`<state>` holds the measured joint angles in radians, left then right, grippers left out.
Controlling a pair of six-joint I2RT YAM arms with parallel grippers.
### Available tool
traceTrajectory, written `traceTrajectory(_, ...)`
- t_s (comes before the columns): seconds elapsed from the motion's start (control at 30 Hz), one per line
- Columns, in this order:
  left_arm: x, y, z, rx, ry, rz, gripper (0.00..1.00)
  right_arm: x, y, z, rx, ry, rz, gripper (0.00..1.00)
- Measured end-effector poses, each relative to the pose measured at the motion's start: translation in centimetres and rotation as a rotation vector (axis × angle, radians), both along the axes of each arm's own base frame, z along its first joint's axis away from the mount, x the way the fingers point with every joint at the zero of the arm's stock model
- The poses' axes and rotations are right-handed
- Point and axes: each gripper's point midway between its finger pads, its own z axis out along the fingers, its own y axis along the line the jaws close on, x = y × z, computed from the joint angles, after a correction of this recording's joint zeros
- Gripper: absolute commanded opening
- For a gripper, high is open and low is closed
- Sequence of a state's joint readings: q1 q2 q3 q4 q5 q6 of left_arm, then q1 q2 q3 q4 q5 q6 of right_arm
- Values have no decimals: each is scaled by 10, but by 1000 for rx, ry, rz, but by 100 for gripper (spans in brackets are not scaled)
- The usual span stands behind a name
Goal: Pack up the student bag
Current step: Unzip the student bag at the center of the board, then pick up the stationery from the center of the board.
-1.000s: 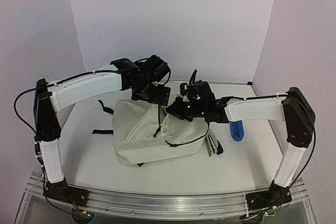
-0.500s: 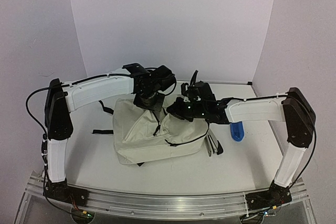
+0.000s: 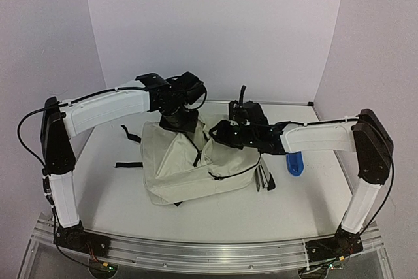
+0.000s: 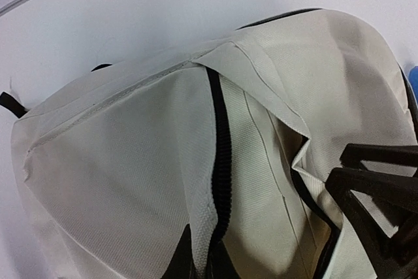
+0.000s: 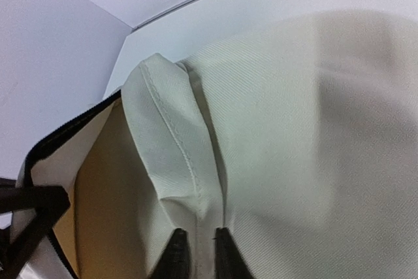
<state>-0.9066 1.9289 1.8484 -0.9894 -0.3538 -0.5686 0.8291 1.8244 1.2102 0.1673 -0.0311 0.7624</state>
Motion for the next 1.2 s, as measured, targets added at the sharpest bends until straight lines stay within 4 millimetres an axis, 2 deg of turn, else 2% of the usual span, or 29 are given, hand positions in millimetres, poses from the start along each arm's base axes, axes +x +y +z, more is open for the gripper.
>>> traceTrajectory(0.1, 3, 8, -8, -66, 42, -17, 0, 2, -9, 5, -47, -29, 1, 75)
traceTrajectory(0.17, 7, 14, -8, -133, 63, -35, 0, 1, -19, 15, -81, -52, -6, 85)
traceTrajectory(0.27, 14, 23, 0, -223, 75, -63, 0, -1, -37, 44, -95, -97, -26, 98)
traceTrajectory(0.37, 24, 35, 8, -268, 79, -88, 0, -5, -65, 74, -84, -144, -69, 98)
traceTrajectory(0.43, 28, 39, 9, -281, 80, -95, 0, -7, -81, 78, -85, -147, -95, 98)
traceTrajectory(0.47, 31, 42, 9, -286, 80, -104, 0, -8, -97, 74, -94, -135, -120, 98)
traceTrajectory(0.5, 32, 42, 9, -290, 82, -107, 0, -9, -103, 70, -101, -123, -131, 98)
traceTrajectory(0.53, 33, 45, 8, -293, 84, -114, 0, -10, -119, 57, -115, -94, -158, 98)
traceTrajectory(0.57, 34, 45, 8, -294, 84, -117, 0, -11, -126, 48, -127, -74, -169, 98)
traceTrajectory(0.63, 33, 44, 9, -308, 82, -130, 0, -21, -149, 7, -179, 16, -202, 98)
traceTrajectory(0.7, 30, 44, 10, -316, 82, -136, 0, -35, -160, -24, -224, 89, -204, 98)
traceTrajectory(0.73, 29, 45, 10, -318, 80, -137, 0, -39, -163, -32, -234, 107, -203, 98)
traceTrajectory(0.8, 26, 45, 11, -329, 78, -143, 0, -57, -173, -64, -280, 186, -192, 98)
traceTrajectory(0.83, 24, 45, 11, -335, 78, -145, 0, -63, -176, -74, -296, 211, -187, 98)
traceTrajectory(0.93, 20, 46, 11, -348, 76, -149, 0, -73, -179, -95, -334, 263, -161, 98)
traceTrajectory(1.2, 17, 45, 11, -376, 81, -142, 0, -82, -175, -139, -437, 338, -105, 98)
